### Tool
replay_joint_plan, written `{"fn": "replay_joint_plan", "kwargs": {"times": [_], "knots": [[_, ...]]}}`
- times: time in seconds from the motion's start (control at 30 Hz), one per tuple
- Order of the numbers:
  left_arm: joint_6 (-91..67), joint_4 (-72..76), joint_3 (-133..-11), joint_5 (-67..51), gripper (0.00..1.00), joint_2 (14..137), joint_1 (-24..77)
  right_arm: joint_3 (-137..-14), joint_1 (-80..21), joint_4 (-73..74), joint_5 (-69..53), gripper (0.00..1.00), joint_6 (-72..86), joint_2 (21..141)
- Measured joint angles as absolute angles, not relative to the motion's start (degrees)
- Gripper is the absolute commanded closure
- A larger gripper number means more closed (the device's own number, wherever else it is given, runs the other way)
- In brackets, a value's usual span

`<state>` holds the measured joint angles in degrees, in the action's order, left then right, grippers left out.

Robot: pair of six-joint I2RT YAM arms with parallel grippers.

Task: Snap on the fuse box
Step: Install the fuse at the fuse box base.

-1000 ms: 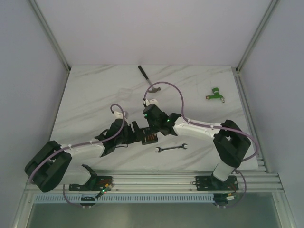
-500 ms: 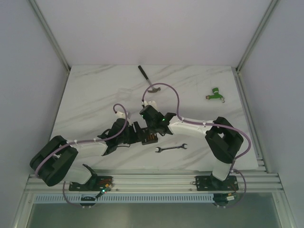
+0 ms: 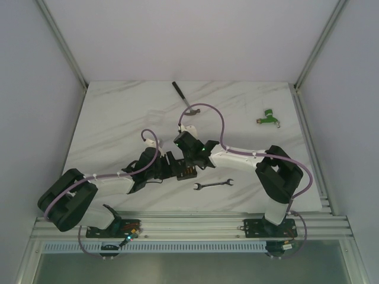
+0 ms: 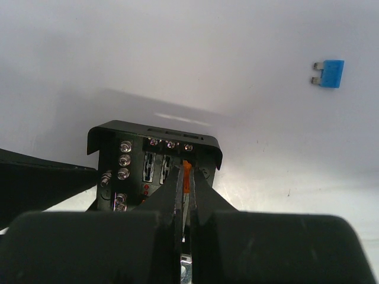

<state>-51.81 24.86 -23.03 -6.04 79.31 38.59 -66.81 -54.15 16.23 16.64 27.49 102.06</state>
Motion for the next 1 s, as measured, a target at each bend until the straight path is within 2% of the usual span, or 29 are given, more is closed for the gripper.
{"fn": "replay_joint_plan", "kwargs": {"times": [1.0], "knots": [[-53.12,26.57,-23.03,-6.94,0.36,79.68,38.59,-65.45,-55.29,16.82,20.62,1.0,30.41,98.98]]}}
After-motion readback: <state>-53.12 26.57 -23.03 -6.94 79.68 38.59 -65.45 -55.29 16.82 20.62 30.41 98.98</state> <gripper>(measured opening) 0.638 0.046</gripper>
